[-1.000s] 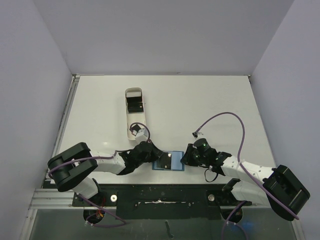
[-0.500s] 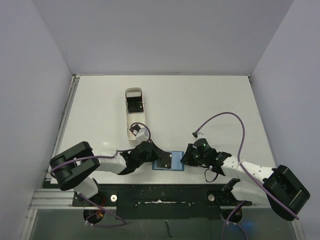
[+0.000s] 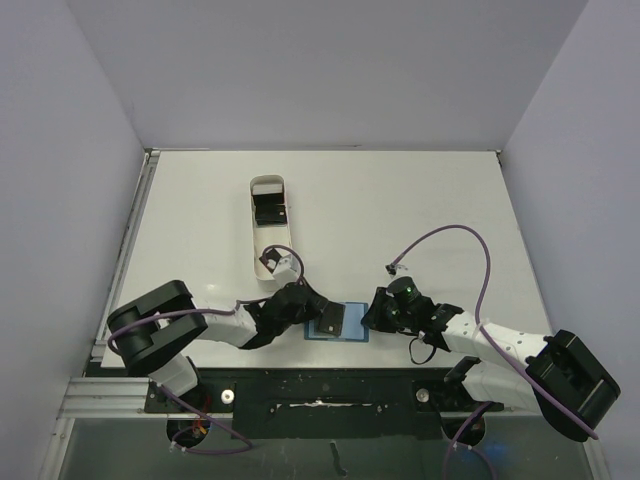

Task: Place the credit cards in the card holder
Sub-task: Insert the credit card into the card holder.

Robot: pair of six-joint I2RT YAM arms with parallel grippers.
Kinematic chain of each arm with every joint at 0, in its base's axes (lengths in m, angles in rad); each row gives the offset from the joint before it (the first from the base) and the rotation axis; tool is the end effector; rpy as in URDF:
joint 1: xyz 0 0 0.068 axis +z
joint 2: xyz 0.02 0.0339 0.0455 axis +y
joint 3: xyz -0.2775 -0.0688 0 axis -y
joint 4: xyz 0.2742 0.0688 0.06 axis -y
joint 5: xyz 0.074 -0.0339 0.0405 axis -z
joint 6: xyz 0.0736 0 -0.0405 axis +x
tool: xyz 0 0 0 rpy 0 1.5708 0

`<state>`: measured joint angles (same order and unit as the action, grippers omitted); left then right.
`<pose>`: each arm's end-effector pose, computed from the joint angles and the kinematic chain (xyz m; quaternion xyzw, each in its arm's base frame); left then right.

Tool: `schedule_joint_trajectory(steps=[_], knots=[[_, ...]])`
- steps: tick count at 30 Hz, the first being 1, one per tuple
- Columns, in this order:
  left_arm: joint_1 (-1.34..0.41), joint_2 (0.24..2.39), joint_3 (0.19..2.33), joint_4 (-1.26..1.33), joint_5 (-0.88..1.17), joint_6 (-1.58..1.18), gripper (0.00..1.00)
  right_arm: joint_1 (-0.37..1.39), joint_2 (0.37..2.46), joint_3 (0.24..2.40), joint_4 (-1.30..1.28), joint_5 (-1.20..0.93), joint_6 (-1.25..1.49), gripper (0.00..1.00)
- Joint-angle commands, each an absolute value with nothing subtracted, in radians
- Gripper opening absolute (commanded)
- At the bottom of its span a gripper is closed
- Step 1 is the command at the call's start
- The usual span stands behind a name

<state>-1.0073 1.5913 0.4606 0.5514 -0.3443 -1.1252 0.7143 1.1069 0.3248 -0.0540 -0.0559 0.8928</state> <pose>0.1902 -0.2545 0.0900 -0.1324 0.8603 -0.3374 0.3585 0.1722 0.1548 0.1016 0.0732 0.9301 0.2765 0.2304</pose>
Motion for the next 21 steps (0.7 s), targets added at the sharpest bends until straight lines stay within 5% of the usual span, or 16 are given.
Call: schedule_joint_trajectory(steps=[1,21], knots=[[-1.020,1.617,0.489,0.533,-0.371,-1.116,0.00,0.723,1.098,0.327,-0.045,-0.048,0.906,0.13],[-1.131,1.637,0.518,0.490,-0.598,-1.167,0.00,0.726,1.046,0.312,-0.049,-0.041,0.945,0.13]])
